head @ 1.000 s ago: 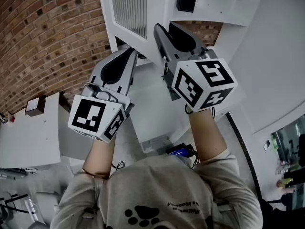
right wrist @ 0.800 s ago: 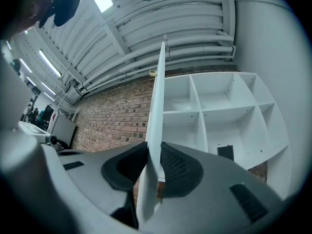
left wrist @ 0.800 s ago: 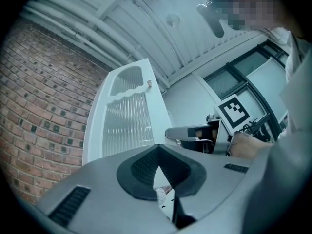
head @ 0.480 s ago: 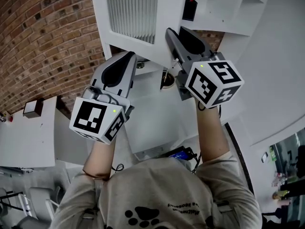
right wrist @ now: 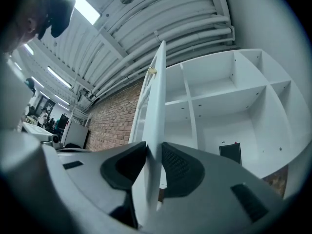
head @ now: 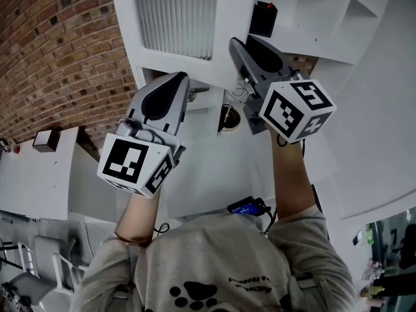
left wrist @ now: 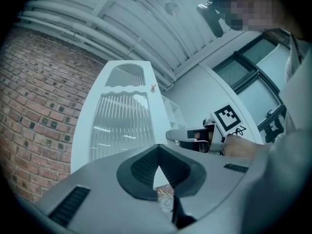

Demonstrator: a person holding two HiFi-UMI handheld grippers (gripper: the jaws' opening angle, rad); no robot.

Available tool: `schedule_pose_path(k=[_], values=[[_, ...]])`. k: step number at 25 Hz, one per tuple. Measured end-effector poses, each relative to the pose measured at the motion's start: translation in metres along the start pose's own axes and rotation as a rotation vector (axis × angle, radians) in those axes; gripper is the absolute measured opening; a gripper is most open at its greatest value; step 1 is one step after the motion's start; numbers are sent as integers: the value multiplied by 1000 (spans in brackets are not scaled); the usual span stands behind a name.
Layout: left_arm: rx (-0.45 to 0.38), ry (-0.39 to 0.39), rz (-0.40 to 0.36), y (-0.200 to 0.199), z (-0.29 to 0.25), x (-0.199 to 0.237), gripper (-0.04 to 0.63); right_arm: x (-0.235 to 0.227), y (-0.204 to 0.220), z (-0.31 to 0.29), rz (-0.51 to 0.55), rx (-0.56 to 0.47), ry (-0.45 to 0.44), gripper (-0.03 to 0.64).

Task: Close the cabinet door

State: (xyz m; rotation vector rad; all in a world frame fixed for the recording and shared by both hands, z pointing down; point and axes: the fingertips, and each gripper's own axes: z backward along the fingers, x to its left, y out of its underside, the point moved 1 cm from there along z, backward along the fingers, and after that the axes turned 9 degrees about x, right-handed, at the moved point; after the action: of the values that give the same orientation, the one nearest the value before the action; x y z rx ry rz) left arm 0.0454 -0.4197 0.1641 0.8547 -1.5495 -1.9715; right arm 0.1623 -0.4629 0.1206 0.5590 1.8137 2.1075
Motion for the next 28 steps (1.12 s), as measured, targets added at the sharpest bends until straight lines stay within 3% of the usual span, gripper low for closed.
schedule_pose_path(k=[19,28], values=[[56,-220,-10,20,-50,-10,8,-55,9,-33,-28,-23,-209,110],[70,-275,-17,29,-63,-19,8,-68,13,-45,-29,-26,-270,110]])
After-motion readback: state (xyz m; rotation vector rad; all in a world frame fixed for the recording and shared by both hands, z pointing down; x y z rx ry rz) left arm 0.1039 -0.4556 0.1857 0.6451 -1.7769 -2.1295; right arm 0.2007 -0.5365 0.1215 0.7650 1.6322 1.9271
